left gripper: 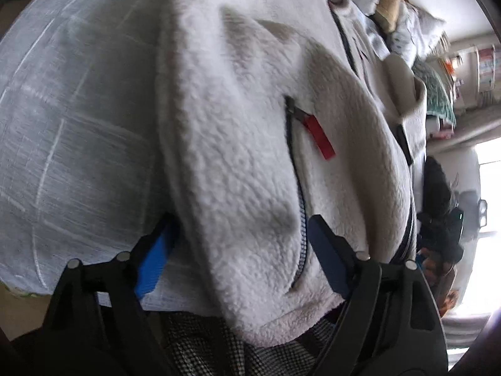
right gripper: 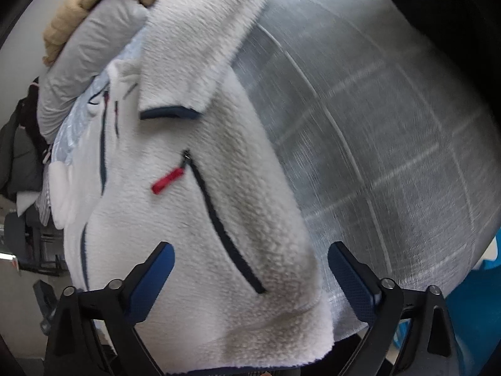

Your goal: Fold large clothes

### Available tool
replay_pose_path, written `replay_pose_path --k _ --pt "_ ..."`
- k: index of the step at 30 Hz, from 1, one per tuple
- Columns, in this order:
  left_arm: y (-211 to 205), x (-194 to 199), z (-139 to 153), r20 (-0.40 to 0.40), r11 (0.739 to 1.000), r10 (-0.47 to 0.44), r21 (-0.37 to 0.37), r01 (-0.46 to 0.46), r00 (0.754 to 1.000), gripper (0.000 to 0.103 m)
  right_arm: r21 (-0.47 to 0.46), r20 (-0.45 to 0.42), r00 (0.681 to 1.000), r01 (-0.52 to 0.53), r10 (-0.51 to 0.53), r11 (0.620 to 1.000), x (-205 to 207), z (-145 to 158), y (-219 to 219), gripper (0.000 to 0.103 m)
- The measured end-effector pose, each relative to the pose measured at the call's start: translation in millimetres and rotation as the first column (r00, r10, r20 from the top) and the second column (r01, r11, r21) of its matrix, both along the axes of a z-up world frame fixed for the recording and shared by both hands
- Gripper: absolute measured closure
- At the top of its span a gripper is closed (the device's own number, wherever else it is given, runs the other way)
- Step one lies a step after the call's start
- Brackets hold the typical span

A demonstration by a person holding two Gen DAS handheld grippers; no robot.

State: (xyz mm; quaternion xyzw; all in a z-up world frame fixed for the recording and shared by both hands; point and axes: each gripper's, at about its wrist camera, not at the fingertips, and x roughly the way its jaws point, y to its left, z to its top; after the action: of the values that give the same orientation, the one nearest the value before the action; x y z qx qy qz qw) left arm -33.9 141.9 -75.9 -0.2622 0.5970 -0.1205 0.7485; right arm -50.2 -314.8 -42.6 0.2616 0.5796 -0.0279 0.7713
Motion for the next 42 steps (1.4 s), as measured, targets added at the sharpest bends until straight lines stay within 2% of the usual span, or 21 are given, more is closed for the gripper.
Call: replay_pose_path --k 1,2,4,5,7,8,10,11,12,16,17,19,21,24,26,28,29,31,33,37,42 --pt "-3.2 -1.1 0.3 0.009 1.000 -0.013 -0.012 0.014 1.000 0.036 0.008 -0.012 1.000 0.003 -0.003 1.000 0.4 -3.2 -0.2 0.008" --pt "-5.7 -2.0 -0.2 0.002 0.999 -0.022 -0.041 0.022 1.000 0.039 0.017 -0.026 1.000 0.004 -0.004 1.000 1.1 -7.0 0.1 0.010" --pt "-6.7 -1.6 -4.3 0.006 0.997 -0.027 -0.067 0.028 1.000 0.054 0.028 -0.053 0.999 0.002 0.000 1.000 1.9 -14.5 -0.3 0.020" --pt "-8.2 -1.1 -3.8 0.004 0.997 -0.032 -0.064 0.032 0.999 0.057 0.035 -0.070 0.998 0.008 -0.005 0.999 2.2 -18.6 -0.2 0.023" --pt "-9.8 -1.1 0.6 0.018 0.998 -0.040 -0.051 0.041 0.999 0.083 0.031 -0.098 0.995 0.009 -0.006 0.999 2.6 -23.1 1.8 0.035" --pt "-9.8 -2.9 6.2 0.037 0.998 -0.034 -0.045 0.036 0.999 0.088 0.021 -0.099 0.995 0.003 -0.001 1.000 3.3 -22.3 3.0 0.039" --pt "-9.0 -4.0 17.4 0.072 0.999 -0.021 -0.032 0.024 0.997 0.090 -0.015 -0.086 0.996 -0.024 0.022 1.000 4.6 -16.9 8.0 0.064" --pt "-6.7 -7.3 26.3 0.098 0.999 -0.015 -0.031 0.018 0.995 0.091 -0.036 -0.083 0.996 -0.027 0.024 0.999 4.1 -13.8 10.5 0.070" --pt "-3.4 -10.1 34.6 0.118 1.000 -0.010 -0.027 0.014 0.993 0.091 -0.056 -0.078 0.997 -0.032 0.028 0.998 2.2 -10.9 11.0 0.083" --pt "22.9 -27.5 81.3 0.221 0.999 0.031 0.011 -0.035 0.975 0.092 -0.041 -0.015 1.000 -0.025 0.025 0.999 -6.6 7.2 6.5 0.089" --pt "34.5 -34.2 96.7 0.258 0.997 0.051 0.045 -0.065 0.965 0.092 -0.036 0.004 1.000 -0.021 0.021 0.999 -8.9 12.6 4.6 0.089" --pt "50.5 -37.3 105.4 0.257 0.995 0.051 0.066 -0.071 0.965 0.091 -0.025 0.031 0.999 -0.019 0.020 0.999 -15.5 19.2 0.3 0.089" --pt "54.7 -33.8 95.5 0.197 0.995 0.036 0.086 -0.054 0.980 0.091 -0.043 0.021 0.999 -0.029 0.030 0.999 -19.6 18.9 1.3 0.089" --pt "34.6 -16.6 59.2 0.071 0.971 -0.039 0.238 0.021 0.997 0.088 -0.118 -0.045 0.998 -0.053 0.048 0.992 -13.5 7.2 6.4 0.088" --pt "27.2 -6.8 30.6 -0.026 0.949 -0.057 0.309 0.062 0.998 0.082 -0.146 -0.080 0.996 -0.059 0.047 0.988 -10.4 2.0 10.0 0.083" --pt "27.3 -4.4 24.2 -0.044 0.939 -0.031 0.342 0.044 0.999 0.059 -0.139 -0.087 0.996 -0.042 0.030 0.989 -10.9 2.4 5.9 0.074" --pt "30.3 -4.5 28.4 -0.030 0.936 -0.005 0.351 0.015 1.000 0.053 -0.131 -0.079 0.997 -0.033 0.023 0.991 -10.3 4.7 4.6 0.071" --pt "34.5 -6.0 41.3 0.021 0.936 0.020 0.350 -0.026 1.000 0.033 -0.127 -0.035 0.999 -0.005 0.001 0.992 -10.9 15.5 1.7 0.051" --pt "35.1 -4.5 60.2 0.082 0.920 0.026 0.387 -0.056 0.996 0.026 -0.159 0.026 0.999 0.022 -0.018 0.987 -11.3 32.9 0.8 0.037" --pt "20.9 10.4 88.9 0.190 0.886 -0.003 0.456 -0.086 0.982 0.021 -0.214 0.107 0.994 0.009 0.014 0.977 6.7 61.6 17.6 0.029" --pt "-15.1 45.9 95.8 0.229 0.900 -0.064 0.434 -0.043 0.971 0.021 -0.306 0.164 0.976 -0.091 0.146 0.948 65.7 82.1 65.7 0.025"
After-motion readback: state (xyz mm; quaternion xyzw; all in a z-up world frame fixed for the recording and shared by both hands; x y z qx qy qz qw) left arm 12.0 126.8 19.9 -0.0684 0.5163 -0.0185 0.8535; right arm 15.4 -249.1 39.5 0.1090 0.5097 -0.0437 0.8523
